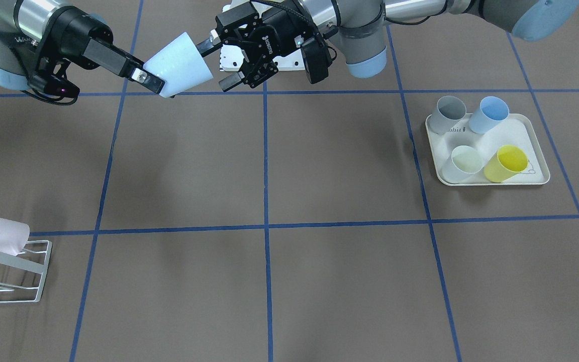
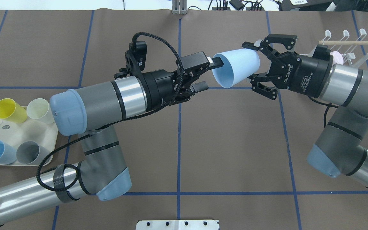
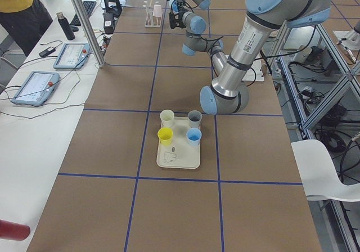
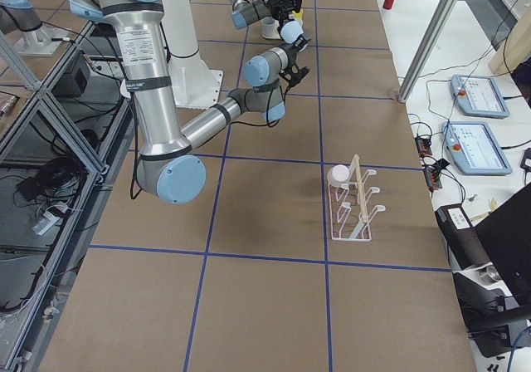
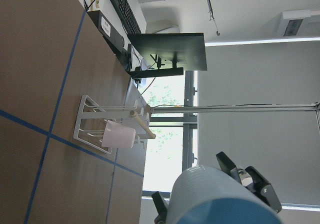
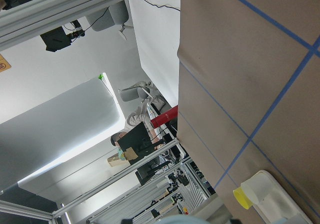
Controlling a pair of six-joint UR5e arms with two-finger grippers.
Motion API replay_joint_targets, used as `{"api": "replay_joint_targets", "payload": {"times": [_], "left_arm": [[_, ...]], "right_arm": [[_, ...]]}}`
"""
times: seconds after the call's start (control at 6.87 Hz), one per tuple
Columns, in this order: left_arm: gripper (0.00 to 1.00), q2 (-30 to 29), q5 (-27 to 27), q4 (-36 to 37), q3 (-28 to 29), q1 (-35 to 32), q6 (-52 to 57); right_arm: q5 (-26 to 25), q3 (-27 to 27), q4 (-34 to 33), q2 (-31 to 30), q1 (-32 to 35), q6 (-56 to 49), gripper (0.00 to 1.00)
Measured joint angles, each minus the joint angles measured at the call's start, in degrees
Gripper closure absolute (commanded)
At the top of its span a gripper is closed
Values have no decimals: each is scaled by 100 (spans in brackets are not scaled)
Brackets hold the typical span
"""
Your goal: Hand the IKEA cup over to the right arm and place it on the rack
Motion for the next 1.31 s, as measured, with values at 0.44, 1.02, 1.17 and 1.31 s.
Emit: {"api": "replay_joint_targets", "payload": {"times": [0.44,1.02,1.17,1.31], "left_arm": [[0,232,-101,0,-129,-126,52],[0,551,-204,6,-295,-280,464],[0,578,-203,6,-298,-311,493],[0,591,-202,6,-296,-343,526]], "right_arm": [[8,-86,-173,-314,429,-807,100],[2,-71,-1801,-875,1547,-4583,100],[-46,-59,-2211,-1012,1821,-5543,100],[-211,-57,-2497,-1210,2034,-6486,100]]}}
